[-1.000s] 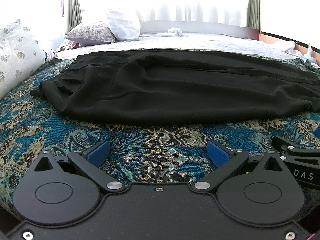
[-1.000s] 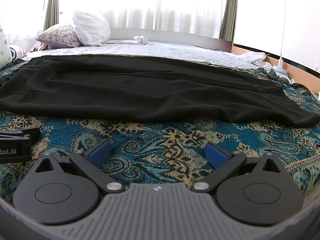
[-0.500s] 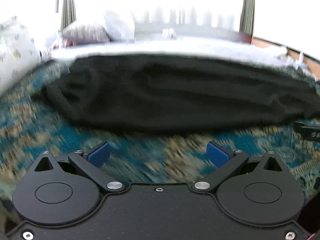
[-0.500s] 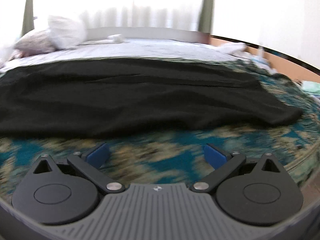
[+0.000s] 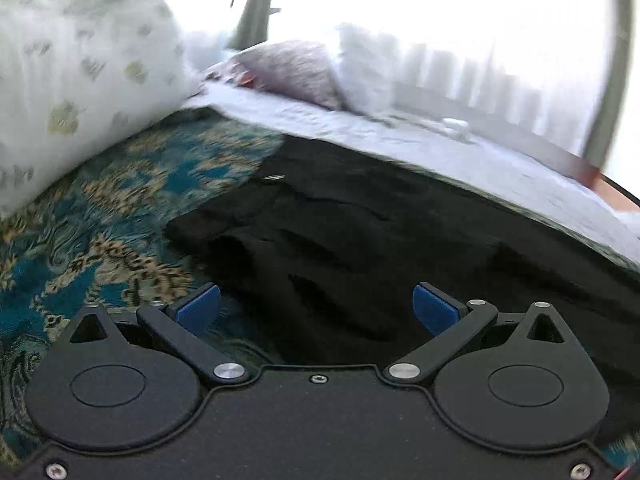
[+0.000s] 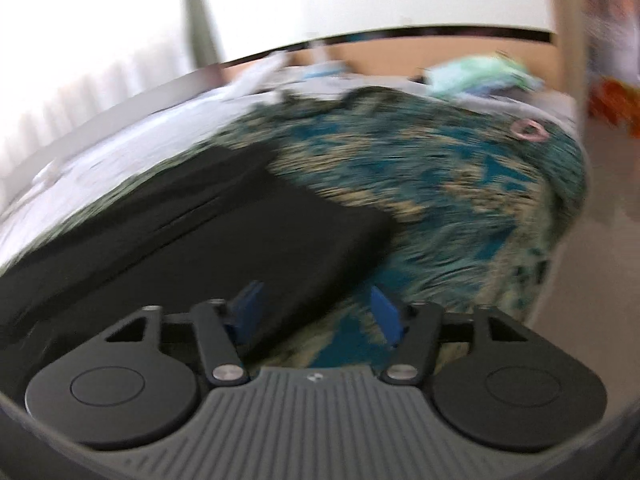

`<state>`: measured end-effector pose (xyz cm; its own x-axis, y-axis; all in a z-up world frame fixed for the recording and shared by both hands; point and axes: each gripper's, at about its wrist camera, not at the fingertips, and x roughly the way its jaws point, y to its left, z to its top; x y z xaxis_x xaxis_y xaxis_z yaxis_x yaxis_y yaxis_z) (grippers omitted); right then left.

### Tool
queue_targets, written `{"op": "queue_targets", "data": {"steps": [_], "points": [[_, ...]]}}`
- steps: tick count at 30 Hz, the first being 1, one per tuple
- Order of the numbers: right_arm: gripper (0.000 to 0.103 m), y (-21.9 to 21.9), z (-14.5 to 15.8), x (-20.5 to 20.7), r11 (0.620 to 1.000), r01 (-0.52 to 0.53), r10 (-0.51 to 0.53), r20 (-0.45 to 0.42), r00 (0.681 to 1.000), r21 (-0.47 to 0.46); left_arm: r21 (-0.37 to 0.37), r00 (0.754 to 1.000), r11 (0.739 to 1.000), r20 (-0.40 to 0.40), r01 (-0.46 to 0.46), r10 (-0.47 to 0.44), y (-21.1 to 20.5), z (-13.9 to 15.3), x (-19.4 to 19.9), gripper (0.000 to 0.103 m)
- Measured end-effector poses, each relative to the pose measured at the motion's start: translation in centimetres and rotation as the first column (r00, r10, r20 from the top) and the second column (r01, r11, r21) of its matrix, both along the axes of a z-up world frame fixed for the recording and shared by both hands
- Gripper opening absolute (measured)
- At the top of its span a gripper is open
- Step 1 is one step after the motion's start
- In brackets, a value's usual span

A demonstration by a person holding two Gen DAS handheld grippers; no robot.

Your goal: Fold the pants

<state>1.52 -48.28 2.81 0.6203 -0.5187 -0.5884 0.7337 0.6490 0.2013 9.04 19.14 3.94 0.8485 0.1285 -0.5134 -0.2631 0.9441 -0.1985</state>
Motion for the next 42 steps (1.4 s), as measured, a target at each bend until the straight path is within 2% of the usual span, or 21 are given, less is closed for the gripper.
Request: {"op": "queue_targets", "data": {"steps": [4, 8, 11, 14, 15, 16, 17, 19, 21, 24, 29, 32, 37, 42], "points": [[0.056, -1.8, -0.6, -0.2, 0.999, 0.008, -0.009, 0.012, 1.000, 0.036, -0.016, 0.997, 0.998, -0.033, -0.068, 0.067, 1.8, -1.2, 1.8, 0.103], [0.055, -3.3, -0.9, 1.1, 0.999, -0.021, 0.022, -0.005, 1.000, 0.041, -0.094, 0.988, 0.986, -0.079, -0.137, 0.129, 3.5, -2.3, 3.1, 0.102], [0.051, -3.8, -1.0, 1.9, 0.997, -0.025, 0.027, -0.026, 0.999, 0.069, -0.111, 0.986, 0.982, -0.074, -0.156, 0.148, 4.1, -2.7, 3.8, 0.101], [0.034, -4.5, -0.7, 3.4, 0.997, -0.030, 0.034, -0.060, 0.998, 0.072, -0.077, 0.985, 0.986, -0.102, -0.146, 0.138, 4.0, -2.9, 5.1, 0.099], [0.023, -4.8, -0.6, 3.7, 0.997, -0.024, 0.029, -0.064, 0.998, 0.078, -0.058, 0.984, 0.988, -0.110, -0.144, 0.137, 3.8, -2.9, 5.4, 0.080], [0.013, -5.0, -0.6, 4.0, 0.996, -0.029, 0.035, -0.060, 0.998, 0.089, -0.024, 0.982, 0.988, -0.111, -0.154, 0.151, 3.4, -2.8, 5.6, 0.033], [0.011, -5.1, -0.4, 4.2, 0.995, -0.037, 0.043, -0.056, 0.998, 0.096, 0.018, 0.973, 0.981, -0.124, -0.192, 0.193, 3.1, -2.6, 5.8, 0.021], [0.010, -4.9, 0.5, 4.6, 0.997, -0.044, 0.048, -0.075, 0.996, 0.057, 0.019, 0.971, 0.977, -0.107, -0.212, 0.213, 3.0, -1.9, 5.7, 0.012], [0.010, -4.4, 1.9, 4.3, 0.999, -0.046, 0.045, -0.073, 0.996, -0.016, 0.016, 0.976, 0.979, -0.080, -0.204, 0.205, 3.0, -0.9, 5.4, 0.011], [0.010, -3.4, 4.1, 3.7, 0.991, -0.045, 0.039, -0.055, 0.998, -0.129, 0.085, 0.982, 0.981, -0.050, -0.175, 0.179, 2.2, 0.6, 4.9, 0.011], [0.010, -2.3, 6.0, 2.6, 0.960, -0.041, 0.028, -0.052, 0.998, -0.276, 0.147, 0.989, 0.980, -0.043, -0.134, 0.142, 1.5, 2.4, 3.5, 0.011], [0.011, -3.2, 5.0, 2.4, 0.967, -0.032, 0.011, -0.082, 0.997, -0.251, 0.167, 0.988, 0.979, -0.079, -0.119, 0.133, 1.6, 2.2, 3.1, 0.011], [0.012, -5.3, 1.6, 2.0, 0.992, 0.013, -0.028, -0.123, 0.992, -0.125, 0.178, 0.978, 0.979, -0.163, -0.099, 0.128, 1.6, 0.1, 3.2, 0.011], [0.012, -5.8, -0.7, 2.2, 0.996, 0.025, -0.039, -0.164, 0.986, -0.089, 0.197, 0.971, 0.976, -0.197, -0.097, 0.136, 1.5, -1.3, 3.6, 0.012]]}}
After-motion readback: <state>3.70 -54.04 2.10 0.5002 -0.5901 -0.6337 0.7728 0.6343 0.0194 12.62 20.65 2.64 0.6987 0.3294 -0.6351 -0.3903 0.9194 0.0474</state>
